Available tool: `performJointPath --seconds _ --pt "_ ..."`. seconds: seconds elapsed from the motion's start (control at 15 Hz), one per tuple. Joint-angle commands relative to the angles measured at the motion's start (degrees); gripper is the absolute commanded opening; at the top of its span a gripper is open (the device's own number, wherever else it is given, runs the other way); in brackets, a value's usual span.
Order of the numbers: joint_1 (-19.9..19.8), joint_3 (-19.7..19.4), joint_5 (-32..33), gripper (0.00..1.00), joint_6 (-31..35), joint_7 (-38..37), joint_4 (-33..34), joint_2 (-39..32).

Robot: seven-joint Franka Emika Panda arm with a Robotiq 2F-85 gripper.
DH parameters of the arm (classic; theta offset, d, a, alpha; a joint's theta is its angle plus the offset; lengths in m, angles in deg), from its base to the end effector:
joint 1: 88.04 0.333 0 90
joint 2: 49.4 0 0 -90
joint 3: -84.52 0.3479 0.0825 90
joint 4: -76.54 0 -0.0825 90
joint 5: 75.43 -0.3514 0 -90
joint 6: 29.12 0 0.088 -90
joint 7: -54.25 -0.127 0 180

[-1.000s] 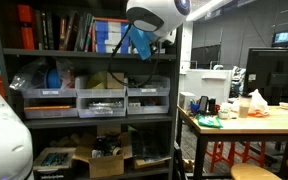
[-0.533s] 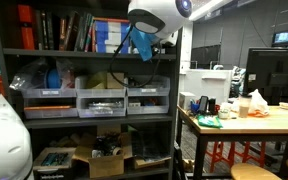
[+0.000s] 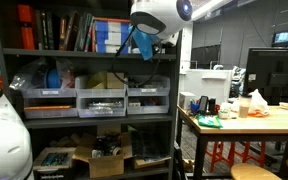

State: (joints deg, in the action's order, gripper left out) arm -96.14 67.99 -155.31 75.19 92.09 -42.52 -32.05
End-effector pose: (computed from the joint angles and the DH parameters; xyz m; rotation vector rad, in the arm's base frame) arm 0.4409 -0.1165 0.6600 -1.7723 0.1365 -0.8075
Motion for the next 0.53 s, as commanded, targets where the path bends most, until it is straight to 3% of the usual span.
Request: performJointPath --seconds 0.0,0.47 --pt "-1.62 1.39 0.1 1.0 -0.58 0.01 0.16 -0.41" --pt "-2.06 1.32 -1.4 1.0 0.09 0.46 0.24 -1.35"
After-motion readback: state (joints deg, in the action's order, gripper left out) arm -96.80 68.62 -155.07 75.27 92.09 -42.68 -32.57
